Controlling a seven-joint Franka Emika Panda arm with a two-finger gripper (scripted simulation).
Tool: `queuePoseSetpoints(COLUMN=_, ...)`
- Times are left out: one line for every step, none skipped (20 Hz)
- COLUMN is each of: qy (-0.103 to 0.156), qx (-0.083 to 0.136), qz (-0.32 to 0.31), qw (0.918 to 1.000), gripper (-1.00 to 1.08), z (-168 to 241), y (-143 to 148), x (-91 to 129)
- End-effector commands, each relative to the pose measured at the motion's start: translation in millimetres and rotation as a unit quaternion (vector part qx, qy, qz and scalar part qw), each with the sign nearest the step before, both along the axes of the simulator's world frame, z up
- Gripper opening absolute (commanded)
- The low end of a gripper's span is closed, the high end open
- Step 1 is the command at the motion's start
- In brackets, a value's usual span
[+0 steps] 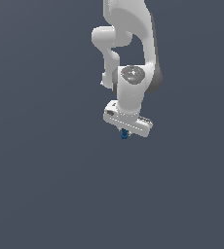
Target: Pick up the object and move it to a goal position.
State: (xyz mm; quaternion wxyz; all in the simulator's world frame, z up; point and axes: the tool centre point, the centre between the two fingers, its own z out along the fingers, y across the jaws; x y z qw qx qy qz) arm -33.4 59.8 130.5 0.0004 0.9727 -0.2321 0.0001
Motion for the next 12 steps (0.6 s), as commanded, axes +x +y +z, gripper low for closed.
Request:
queuePoseSetpoints(qy=0.0, qx=0.0, qz=0.0, qw=1.0, gripper=-1.0, z=24, y=5, x=8)
queuePoseSetpoints(qy=0.0, qx=0.0, qz=0.0, qw=1.0, gripper=-1.0, z=34, y=7, x=11)
queuePoseSetpoints(qy=0.0, qx=0.0, qz=0.0, qw=1.0, gripper=-1.0, z=43, y=9, x=15)
queuePoseSetpoints(qy=0.0, qx=0.0, qz=0.0, qw=1.0, gripper=-1.0, z=53, y=11, x=18)
queuePoseSetpoints(qy=0.0, qx=0.0, qz=0.0, qw=1.0, gripper=-1.0, z=63, y=13, x=22)
queuePoseSetpoints(qy=0.0, qx=0.0, qz=0.0, qw=1.0, gripper=-1.0, z=72, y=14, x=25)
queuePoseSetpoints(qy=0.0, qx=0.0, qz=0.0, qw=1.0, gripper=-1.0, z=82, y=16, x=29)
queuePoseSetpoints(qy=0.0, qx=0.0, qz=0.0, qw=1.0, gripper=-1.0, z=91, y=18, x=32)
queuePoseSetpoints(qy=0.0, qx=0.0, qz=0.0, qw=1.0, gripper=-1.0, z=101, y=20, x=35)
queuePoseSetpoints(qy=0.0, qx=0.0, qz=0.0, qw=1.0, gripper=-1.0, z=110, y=22, x=39)
queuePoseSetpoints(qy=0.0, qx=0.0, qz=0.0, qw=1.0, gripper=-1.0, z=119, y=24, x=43)
queuePoseSetpoints(qy=0.0, qx=0.0, qz=0.0, qw=1.0, gripper=-1.0, z=128, y=26, x=46)
